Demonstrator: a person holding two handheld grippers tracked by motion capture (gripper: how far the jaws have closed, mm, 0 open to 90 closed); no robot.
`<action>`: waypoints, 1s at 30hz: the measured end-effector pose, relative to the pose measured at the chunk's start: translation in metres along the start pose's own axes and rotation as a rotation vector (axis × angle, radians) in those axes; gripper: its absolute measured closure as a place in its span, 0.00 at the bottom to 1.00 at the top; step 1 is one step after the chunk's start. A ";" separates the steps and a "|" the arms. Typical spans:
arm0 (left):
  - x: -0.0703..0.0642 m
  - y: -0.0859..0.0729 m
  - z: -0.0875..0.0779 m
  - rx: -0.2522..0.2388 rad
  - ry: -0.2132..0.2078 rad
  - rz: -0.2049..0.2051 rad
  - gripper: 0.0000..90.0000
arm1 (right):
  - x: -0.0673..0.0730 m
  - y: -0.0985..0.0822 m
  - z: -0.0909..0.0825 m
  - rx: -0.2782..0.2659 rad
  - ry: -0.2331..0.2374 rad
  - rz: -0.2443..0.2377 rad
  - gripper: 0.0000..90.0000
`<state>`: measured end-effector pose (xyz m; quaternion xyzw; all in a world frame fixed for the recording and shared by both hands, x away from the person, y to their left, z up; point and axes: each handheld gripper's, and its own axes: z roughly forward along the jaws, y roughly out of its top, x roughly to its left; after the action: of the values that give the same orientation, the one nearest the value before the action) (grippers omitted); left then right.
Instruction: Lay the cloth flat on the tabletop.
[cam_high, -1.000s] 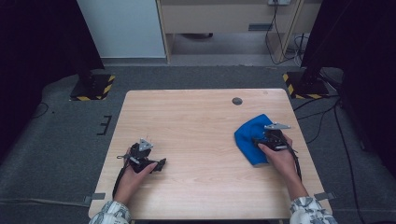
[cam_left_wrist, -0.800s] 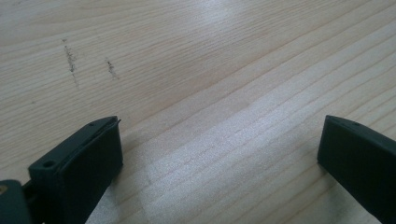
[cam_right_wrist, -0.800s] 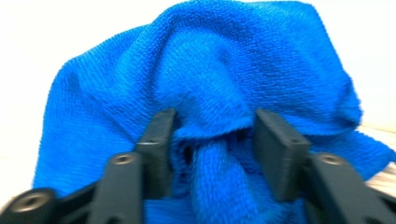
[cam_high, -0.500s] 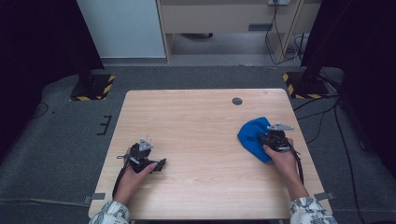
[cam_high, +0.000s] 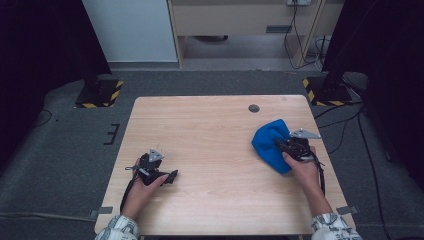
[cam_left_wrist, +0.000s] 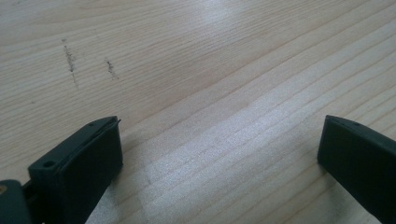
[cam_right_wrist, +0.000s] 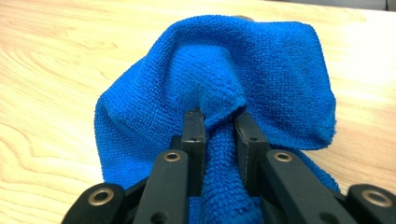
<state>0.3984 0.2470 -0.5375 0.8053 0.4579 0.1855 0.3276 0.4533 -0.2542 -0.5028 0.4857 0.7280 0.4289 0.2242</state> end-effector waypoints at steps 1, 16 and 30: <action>0.000 0.000 0.000 0.000 0.000 0.000 0.00 | 0.002 0.001 -0.001 -0.008 0.004 -0.003 0.86; 0.000 0.000 0.000 0.000 -0.004 0.003 0.00 | 0.047 0.022 -0.011 -0.077 0.118 -0.038 0.86; 0.000 0.001 0.001 0.001 -0.003 0.004 0.00 | 0.128 0.021 0.001 -0.025 0.241 -0.192 0.86</action>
<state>0.3998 0.2464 -0.5374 0.8067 0.4559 0.1847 0.3276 0.4100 -0.1349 -0.4743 0.3561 0.7872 0.4698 0.1814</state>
